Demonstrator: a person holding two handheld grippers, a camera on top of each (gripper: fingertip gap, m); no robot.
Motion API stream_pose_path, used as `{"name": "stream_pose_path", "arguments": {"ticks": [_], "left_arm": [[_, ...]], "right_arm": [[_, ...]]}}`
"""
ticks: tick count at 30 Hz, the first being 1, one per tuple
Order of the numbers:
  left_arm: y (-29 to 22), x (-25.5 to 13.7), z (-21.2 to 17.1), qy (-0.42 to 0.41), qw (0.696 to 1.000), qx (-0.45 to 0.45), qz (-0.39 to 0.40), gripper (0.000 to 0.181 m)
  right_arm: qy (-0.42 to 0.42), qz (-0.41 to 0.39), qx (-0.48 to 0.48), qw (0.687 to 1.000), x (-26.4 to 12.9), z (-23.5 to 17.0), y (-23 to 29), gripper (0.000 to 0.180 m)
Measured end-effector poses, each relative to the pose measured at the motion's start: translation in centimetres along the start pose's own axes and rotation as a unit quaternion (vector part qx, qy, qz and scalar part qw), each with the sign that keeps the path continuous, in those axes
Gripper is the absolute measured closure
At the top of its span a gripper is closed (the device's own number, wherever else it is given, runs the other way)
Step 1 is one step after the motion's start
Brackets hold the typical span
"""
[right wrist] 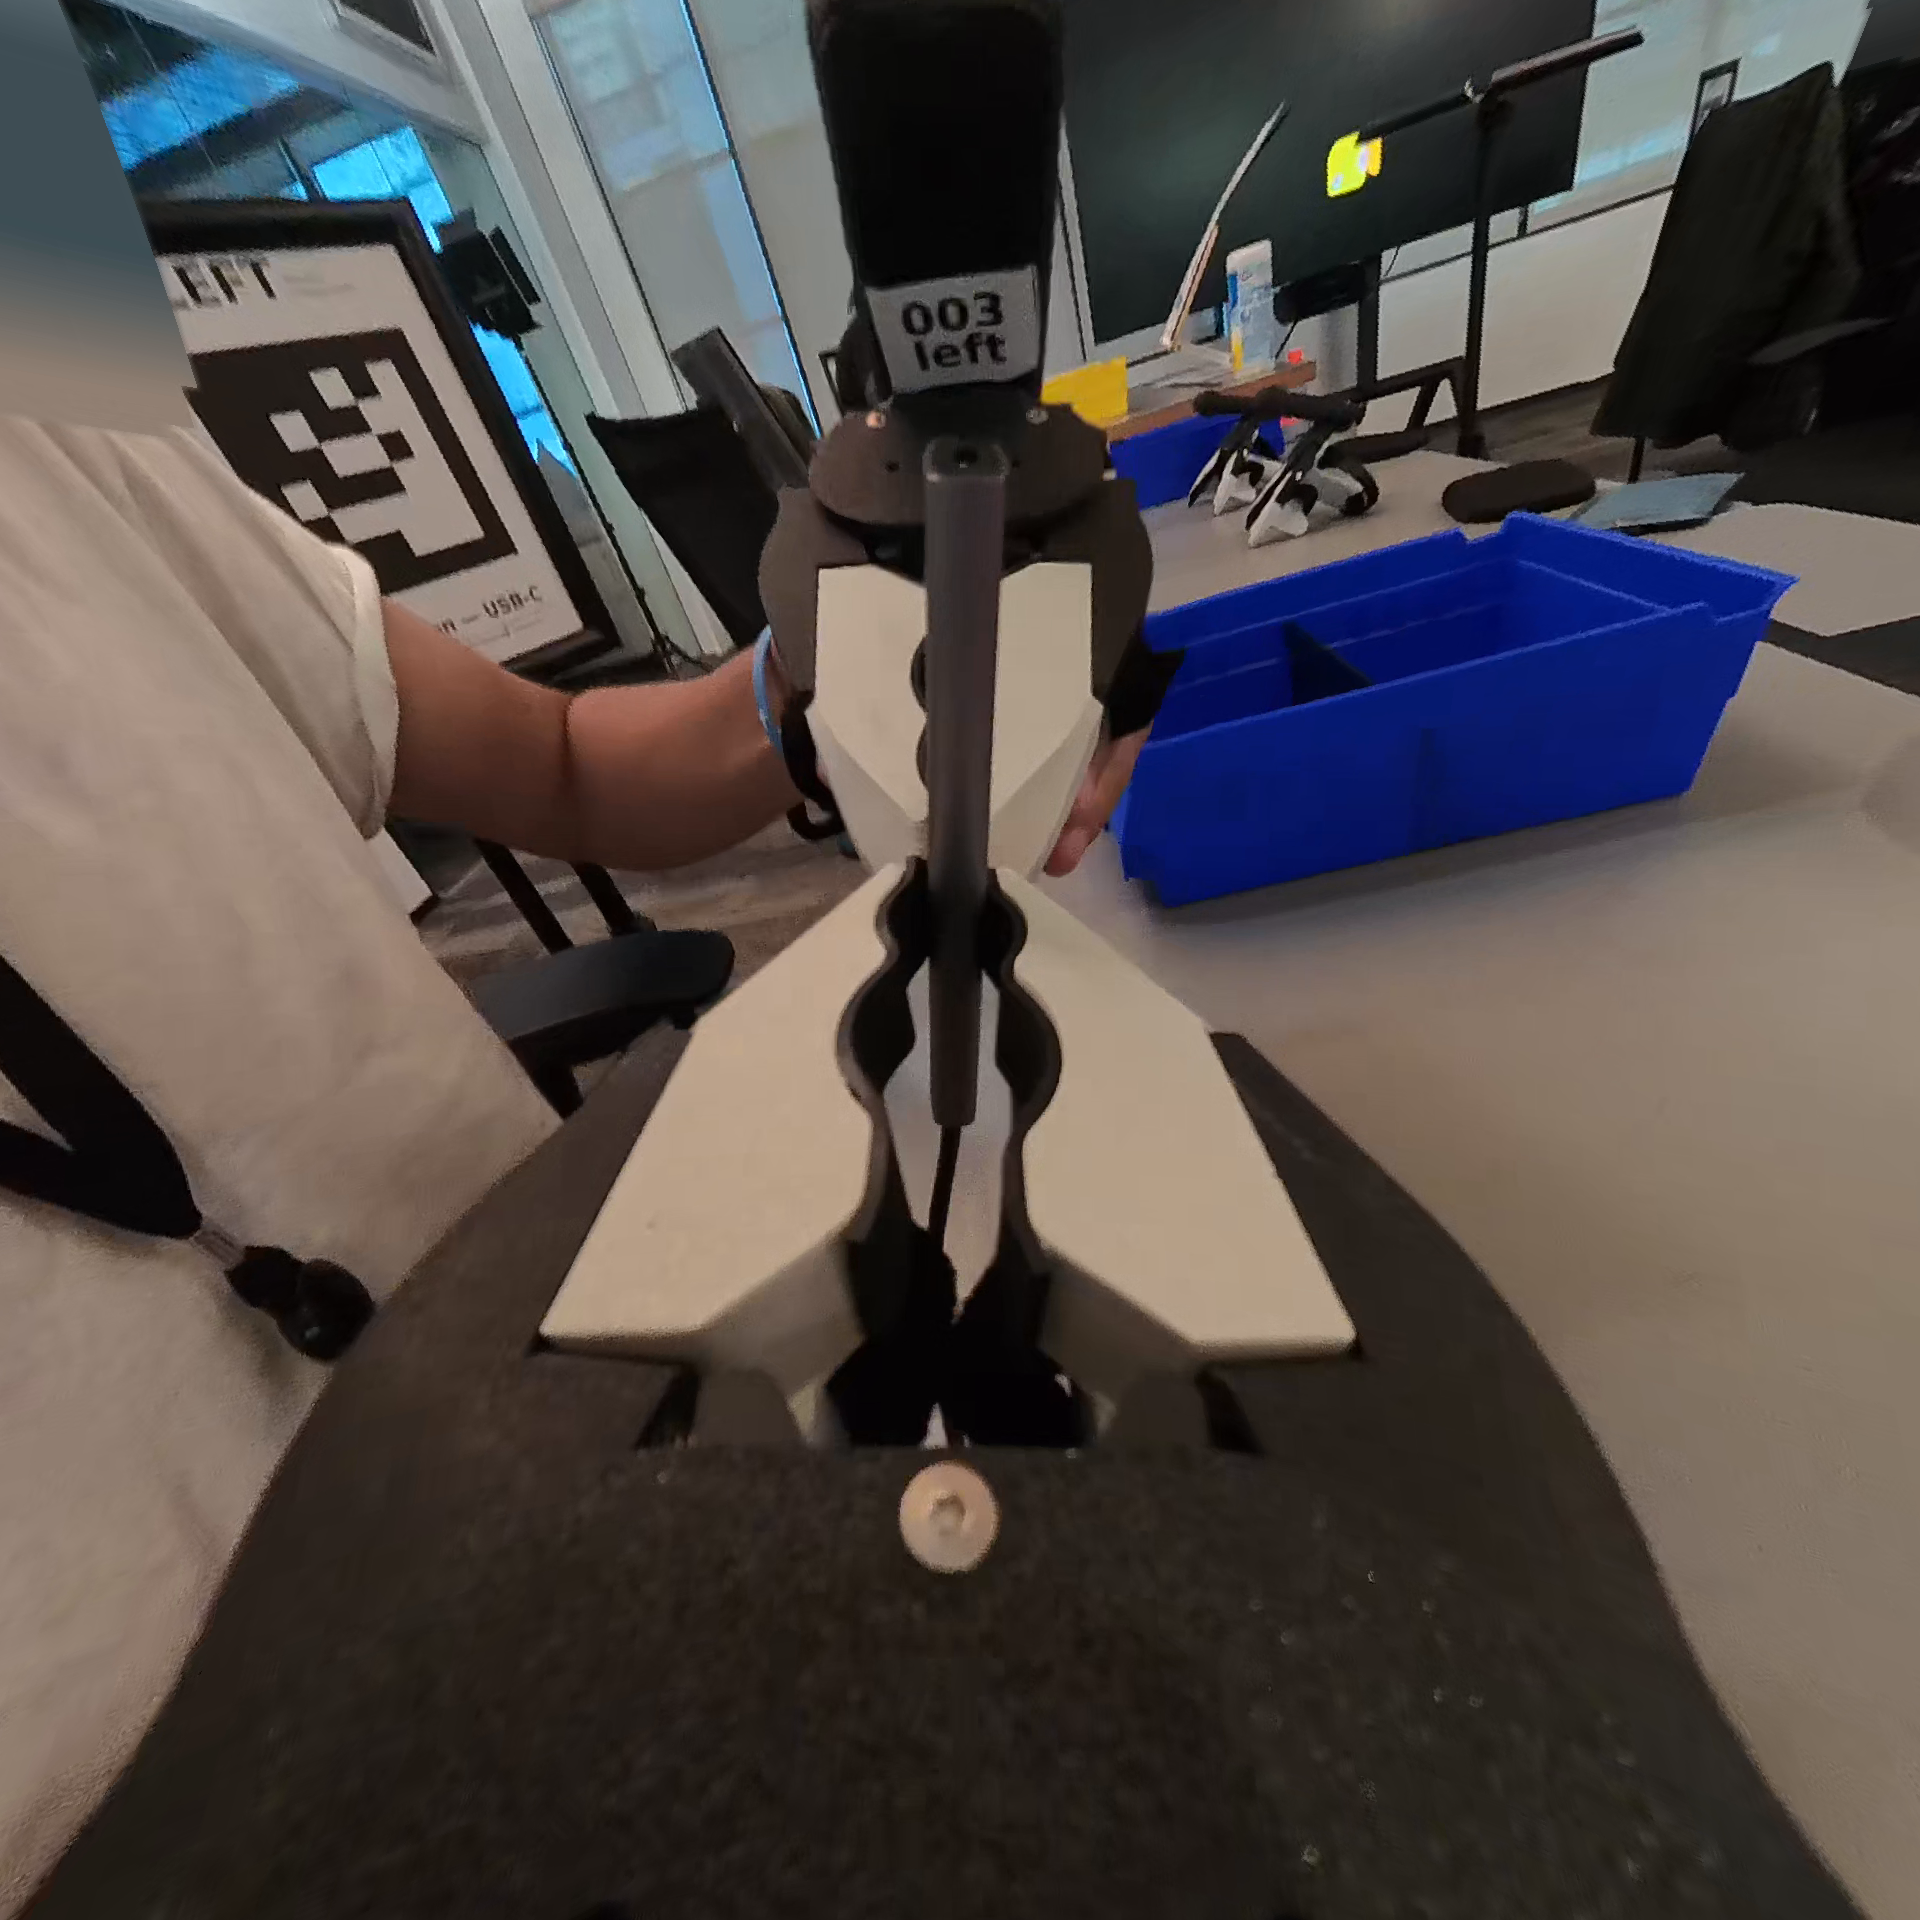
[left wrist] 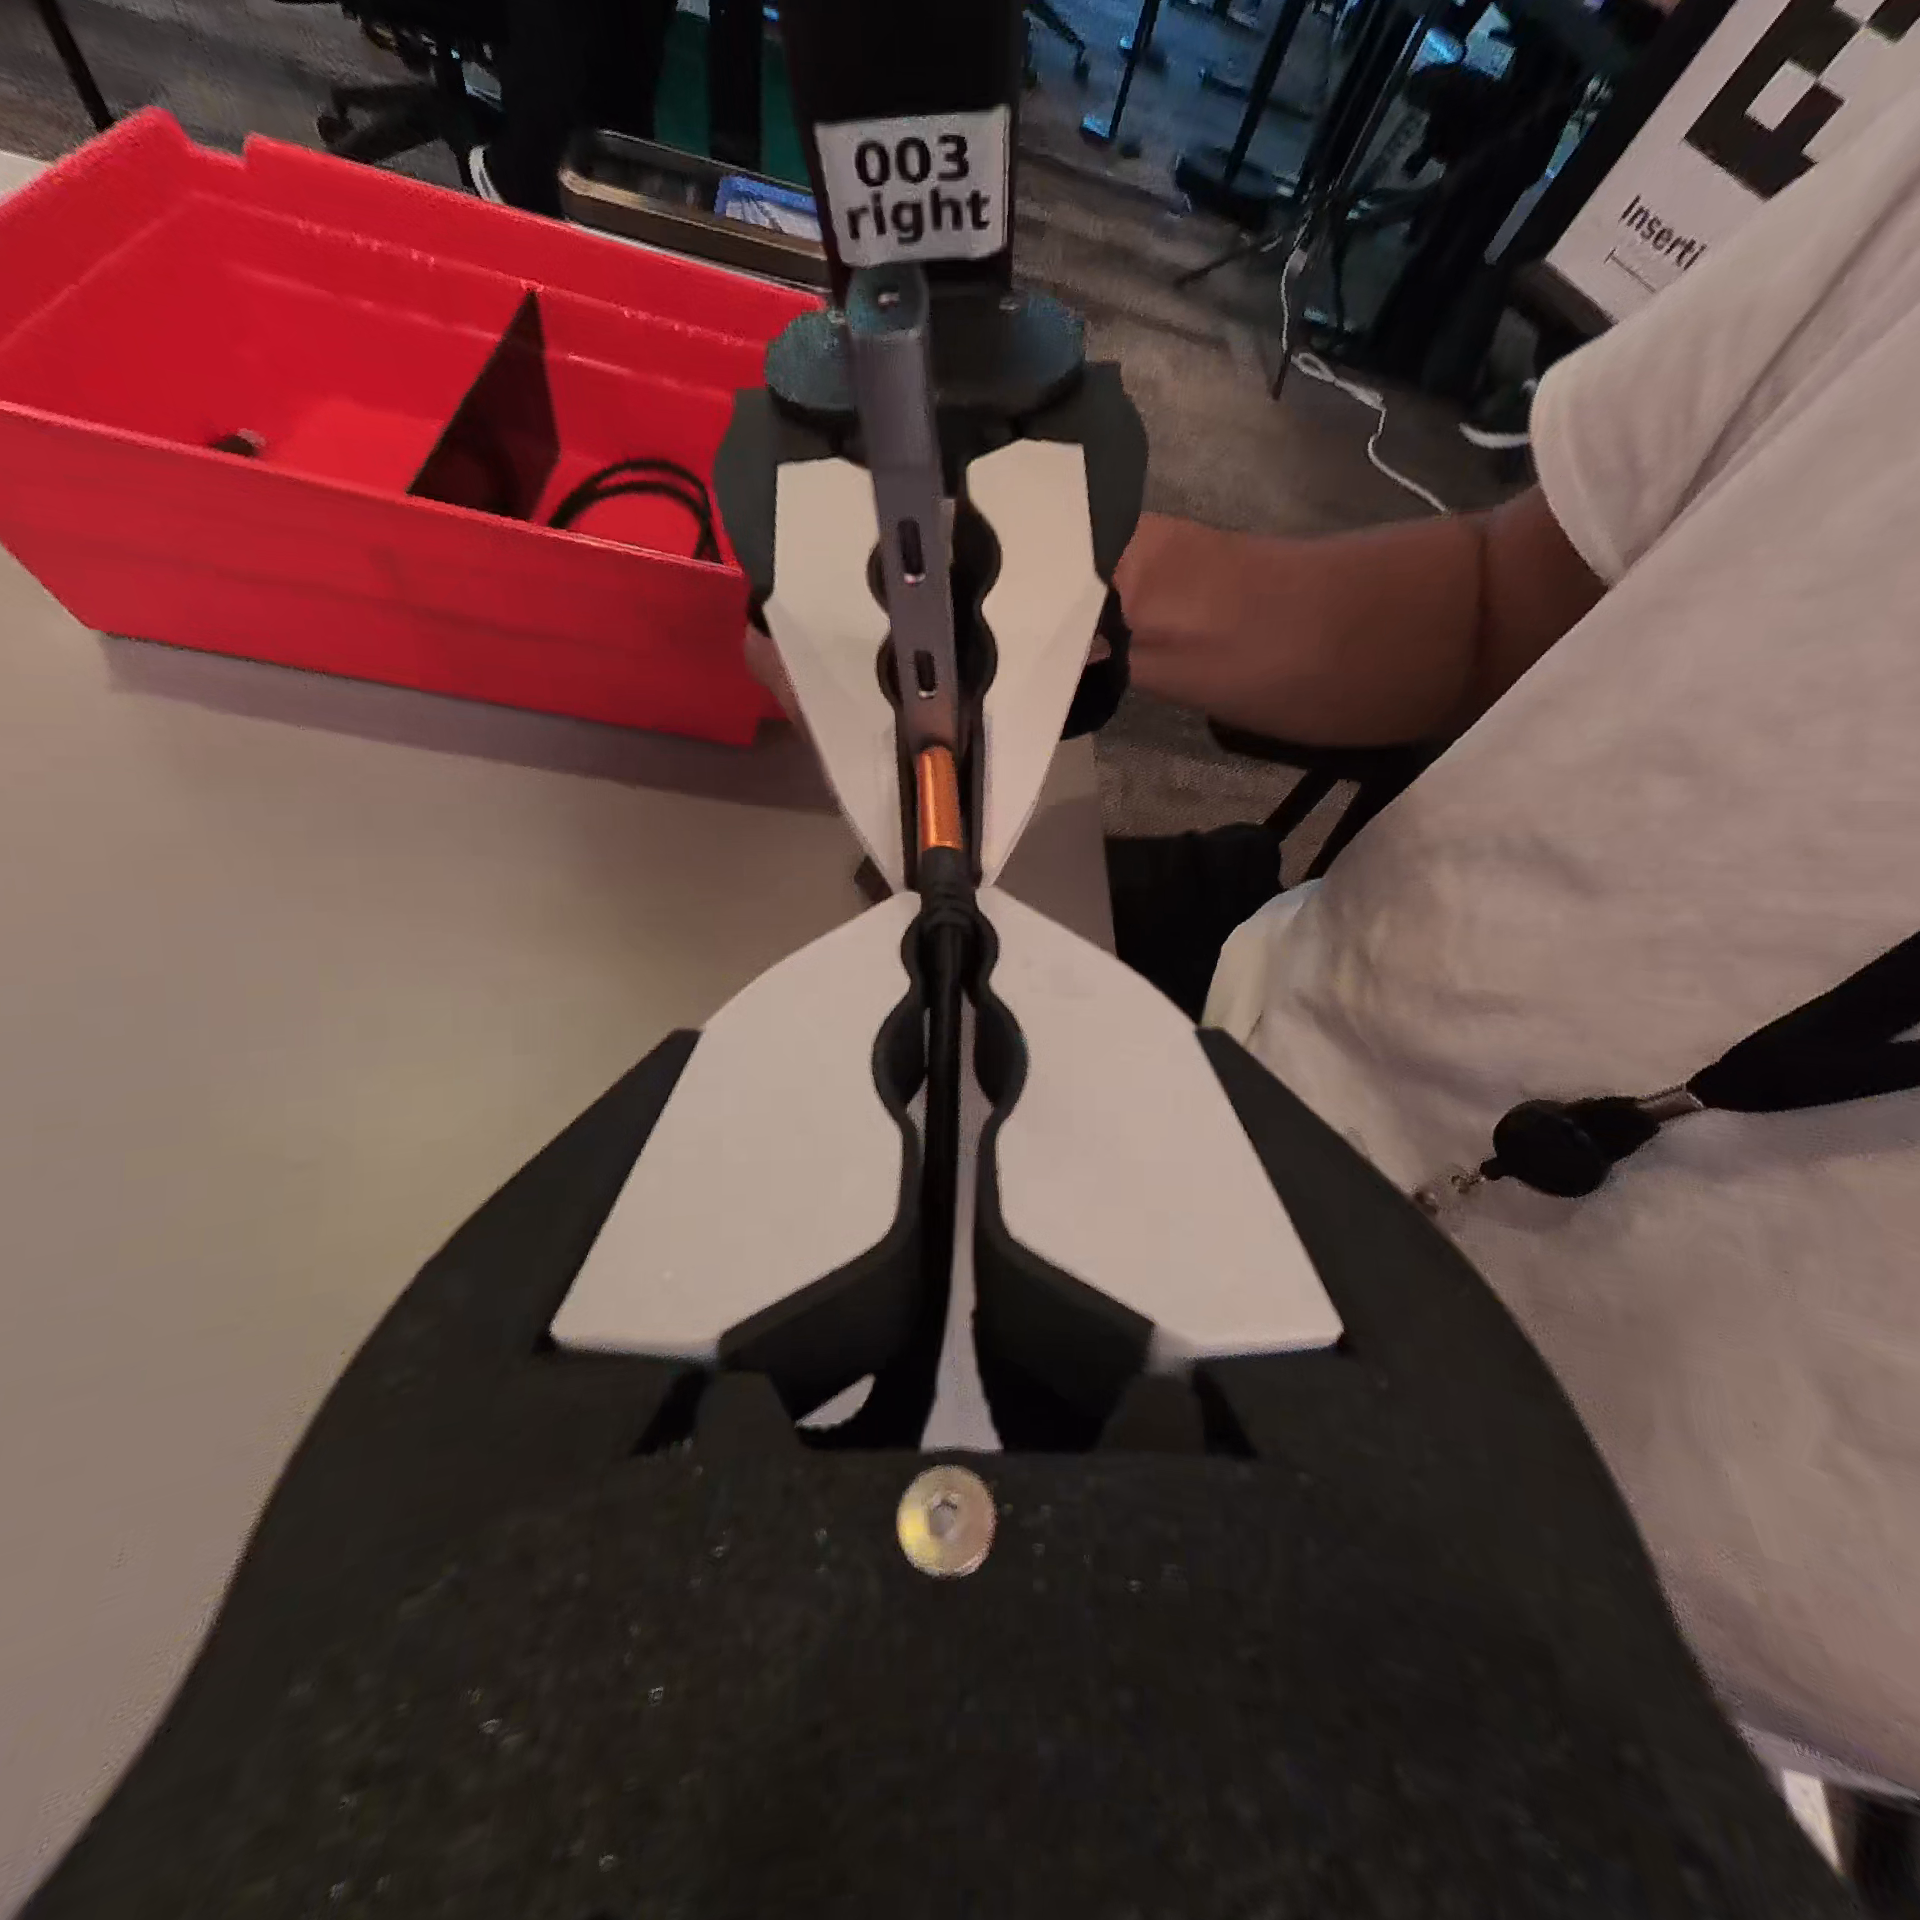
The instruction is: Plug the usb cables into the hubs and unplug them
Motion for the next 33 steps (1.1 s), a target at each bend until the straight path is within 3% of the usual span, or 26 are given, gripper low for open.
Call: {"name": "stream_pose_path", "arguments": {"ticks": [7,16,24,26,29,33], "left_arm": [[-0.4,0.1,-0.7,-0.008,1.000,-0.005,0.010,0.175],[-0.9,-0.4,-2.6,0.114,0.984,0.121,0.069,0.175],[-1.9,-0.8,-2.4,0.075,0.993,0.084,0.029,0.175],[-0.6,-2.4,-2.7,0.067,0.994,0.075,0.049,0.175],[2.3,-7.6,-2.3,0.013,0.996,0.007,0.089,0.176],[1.3,-7.8,-2.6,-0.024,0.995,-0.015,0.092,0.175]], "right_arm": [[0.040,0.006,0.001,0.999,0.0,-1.1,0.3,0.172],[0.129,-0.020,-0.007,0.991,0.9,-2.9,0.7,0.170],[0.167,-0.004,-0.047,0.985,1.0,-2.1,2.0,0.172],[0.237,-0.062,-0.042,0.969,-1.3,-3.7,0.7,0.172],[0.153,-0.076,0.006,0.985,-6.0,-2.0,0.9,0.172],[0.135,-0.123,-0.026,0.983,-7.9,0.2,0.7,0.172]]}}
Point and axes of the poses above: each gripper's, where its closed fingertips meet, x out along the fingers, z out of its top, y = z × x across the jaws, the point moved 2 cm from there along -x, back along the fingers, and after that the axes turned 15 degrees about z, right-handed, at the moved point
